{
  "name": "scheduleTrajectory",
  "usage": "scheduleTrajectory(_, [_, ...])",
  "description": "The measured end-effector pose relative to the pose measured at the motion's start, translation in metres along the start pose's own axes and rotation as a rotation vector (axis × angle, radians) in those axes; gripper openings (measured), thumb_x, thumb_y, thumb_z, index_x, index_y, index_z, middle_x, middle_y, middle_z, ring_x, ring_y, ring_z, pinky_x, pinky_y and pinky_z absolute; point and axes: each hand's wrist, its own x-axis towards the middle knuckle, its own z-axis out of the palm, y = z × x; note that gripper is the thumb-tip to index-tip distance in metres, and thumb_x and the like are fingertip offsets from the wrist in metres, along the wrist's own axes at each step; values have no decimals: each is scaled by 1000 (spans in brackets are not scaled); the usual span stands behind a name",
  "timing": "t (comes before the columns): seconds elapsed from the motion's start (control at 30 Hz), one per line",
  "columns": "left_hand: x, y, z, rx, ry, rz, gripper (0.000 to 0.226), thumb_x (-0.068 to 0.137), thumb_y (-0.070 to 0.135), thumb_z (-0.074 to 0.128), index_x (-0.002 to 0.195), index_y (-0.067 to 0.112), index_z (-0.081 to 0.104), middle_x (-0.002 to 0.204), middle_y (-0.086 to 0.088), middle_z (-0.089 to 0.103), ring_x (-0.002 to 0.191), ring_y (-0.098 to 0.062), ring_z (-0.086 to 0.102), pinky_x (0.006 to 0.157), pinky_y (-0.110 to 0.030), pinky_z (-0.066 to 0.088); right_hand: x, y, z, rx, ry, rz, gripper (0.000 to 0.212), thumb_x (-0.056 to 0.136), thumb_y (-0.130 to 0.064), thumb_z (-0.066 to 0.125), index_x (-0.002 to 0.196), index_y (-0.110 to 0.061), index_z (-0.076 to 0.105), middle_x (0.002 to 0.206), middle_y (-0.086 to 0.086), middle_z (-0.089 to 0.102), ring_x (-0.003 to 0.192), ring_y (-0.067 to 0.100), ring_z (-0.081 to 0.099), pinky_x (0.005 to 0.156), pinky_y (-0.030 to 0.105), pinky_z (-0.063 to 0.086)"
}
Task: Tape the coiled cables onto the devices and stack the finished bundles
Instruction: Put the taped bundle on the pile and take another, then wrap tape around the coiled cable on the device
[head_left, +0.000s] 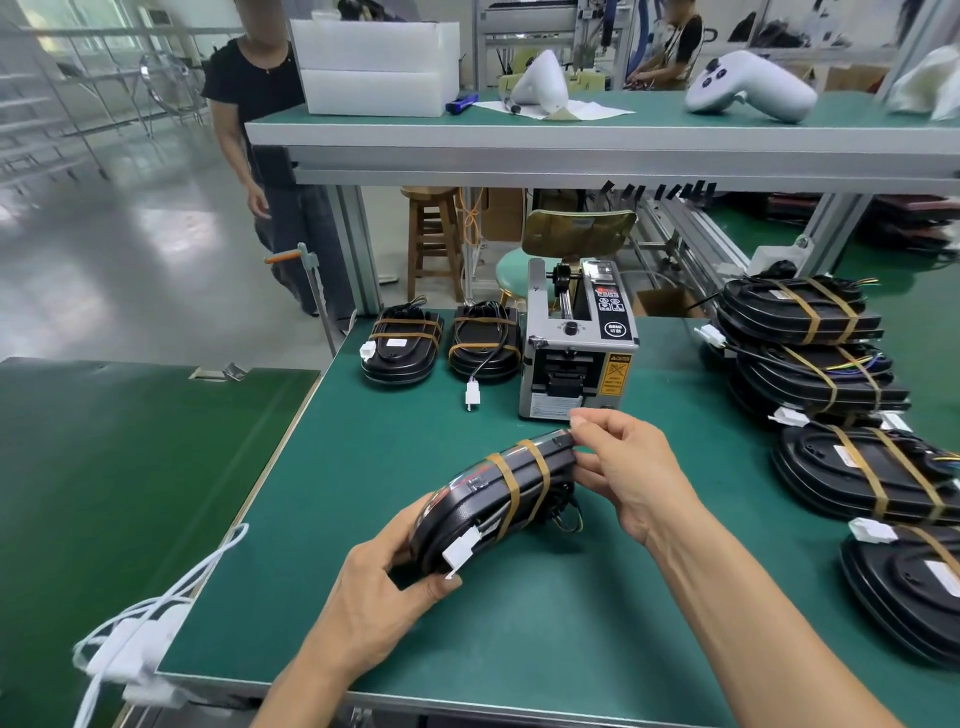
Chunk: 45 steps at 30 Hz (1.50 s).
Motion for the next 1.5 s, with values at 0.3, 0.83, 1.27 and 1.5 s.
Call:
scheduleTrajectory(0.3, [-1, -1, -1, 5, 6, 1, 79, 77, 72, 86, 147, 54, 55, 135, 12, 75, 125, -12, 72, 107, -17, 50, -1, 12, -1, -315, -93, -244, 43, 80, -41, 88, 119, -34, 71, 105, -11, 72, 88, 4, 72, 81, 22, 55])
scheduleTrajectory(0.83, [-4, 7, -2, 188, 8, -4, 72, 88, 53, 81, 153, 34, 56, 142, 21, 68, 136, -4, 62, 109, -13, 44, -4, 24, 4, -147, -96, -260, 8, 96, -29, 75, 102, -24, 75, 96, -4, 79, 88, 6, 71, 83, 21, 53])
scheduleTrajectory(1.27, [-7, 8, 1, 250, -30, 27, 101, 77, 16, 85, 162, 37, 36, 156, 23, 56, 149, -4, 50, 122, -25, 36, -47, -14, 30, -544, -75, -650, 28, 86, -37, 82, 113, -36, 73, 103, -32, 70, 104, -10, 63, 87, 3, 43])
scheduleTrajectory(1.5, [-7, 3, 0, 149, -50, 91, 116, 78, 68, 86, 170, 38, 21, 169, 22, 41, 157, -5, 37, 124, -20, 30, -58, -20, 38, -665, -44, -749, 32, 85, -40, 82, 114, -32, 72, 106, -23, 71, 103, -1, 65, 95, 26, 52])
